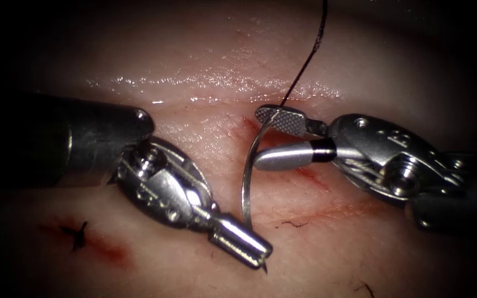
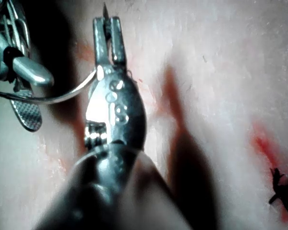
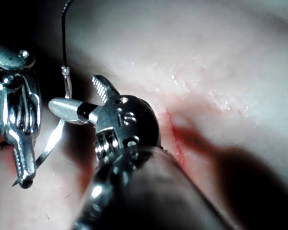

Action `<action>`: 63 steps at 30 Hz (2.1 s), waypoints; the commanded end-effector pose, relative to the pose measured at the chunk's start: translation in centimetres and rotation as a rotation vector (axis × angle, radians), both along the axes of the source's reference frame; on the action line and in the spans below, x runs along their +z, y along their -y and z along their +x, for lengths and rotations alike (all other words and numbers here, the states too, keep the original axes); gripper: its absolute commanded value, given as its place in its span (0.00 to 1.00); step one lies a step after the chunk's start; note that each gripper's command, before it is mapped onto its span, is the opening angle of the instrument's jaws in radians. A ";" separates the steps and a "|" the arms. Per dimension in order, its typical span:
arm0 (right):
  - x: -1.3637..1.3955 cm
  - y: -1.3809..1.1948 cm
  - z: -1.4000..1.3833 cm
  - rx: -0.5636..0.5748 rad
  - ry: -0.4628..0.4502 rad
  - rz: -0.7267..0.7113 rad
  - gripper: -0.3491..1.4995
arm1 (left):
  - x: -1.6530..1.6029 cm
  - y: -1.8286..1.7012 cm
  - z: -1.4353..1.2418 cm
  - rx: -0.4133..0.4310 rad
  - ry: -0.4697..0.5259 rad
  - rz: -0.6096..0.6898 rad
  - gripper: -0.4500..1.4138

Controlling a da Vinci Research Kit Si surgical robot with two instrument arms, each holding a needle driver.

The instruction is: Wound Closure

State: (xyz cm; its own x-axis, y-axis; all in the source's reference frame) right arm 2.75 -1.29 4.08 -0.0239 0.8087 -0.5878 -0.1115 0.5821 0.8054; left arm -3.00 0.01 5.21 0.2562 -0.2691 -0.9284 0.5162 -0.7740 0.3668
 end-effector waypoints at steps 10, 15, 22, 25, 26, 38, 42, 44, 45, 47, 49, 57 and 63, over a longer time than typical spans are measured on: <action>-0.12 -0.16 0.06 0.093 0.008 -0.009 0.00 | 0.09 0.06 -0.10 0.012 -0.023 -0.019 0.00; -0.13 -0.18 0.03 0.131 0.133 -0.065 0.00 | 0.05 -0.02 -0.08 -0.070 -0.101 -0.033 0.60; -0.12 -0.20 -0.01 0.177 0.256 -0.023 0.00 | 0.03 -0.12 -0.08 -0.231 -0.257 -0.034 0.77; -0.13 -0.24 -0.02 0.187 0.274 0.037 0.00 | 0.03 -0.13 -0.09 -0.277 -0.295 -0.068 0.77; -0.13 -0.27 -0.03 0.196 0.272 0.075 0.00 | 0.05 -0.16 -0.09 -0.313 -0.304 -0.103 0.75; -0.17 -0.22 -0.01 0.181 0.286 0.116 0.00 | 0.18 -0.33 0.06 -0.455 -0.309 -0.221 0.62; -0.16 -0.20 0.02 0.166 0.286 0.116 0.00 | 0.17 -0.31 0.06 -0.436 -0.280 -0.220 0.44; -0.16 -0.20 0.02 0.166 0.286 0.116 0.00 | 0.16 -0.29 0.04 -0.427 -0.264 -0.227 0.30; -0.16 -0.20 0.02 0.166 0.286 0.116 0.00 | 0.16 -0.27 0.03 -0.424 -0.260 -0.225 0.20; -0.15 -0.20 0.02 0.166 0.286 0.116 0.00 | 0.15 -0.23 0.01 -0.418 -0.246 -0.241 0.01; -0.15 -0.20 0.02 0.164 0.284 0.116 0.00 | 0.14 -0.22 0.00 -0.416 -0.241 -0.246 0.00; -0.16 -0.19 0.03 0.114 0.191 0.101 0.57 | 0.14 -0.29 0.05 -0.418 -0.236 -0.254 0.00; -0.16 -0.19 0.02 0.118 0.154 0.093 0.87 | 0.11 -0.35 0.10 -0.450 -0.204 -0.288 0.00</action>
State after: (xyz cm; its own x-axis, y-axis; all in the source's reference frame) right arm 2.69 -1.10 3.89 -0.0370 0.8556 -0.5164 -0.2988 0.4836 0.8227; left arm -2.84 0.37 5.27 -0.1169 -0.5628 -0.8183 0.2391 -0.8156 0.5269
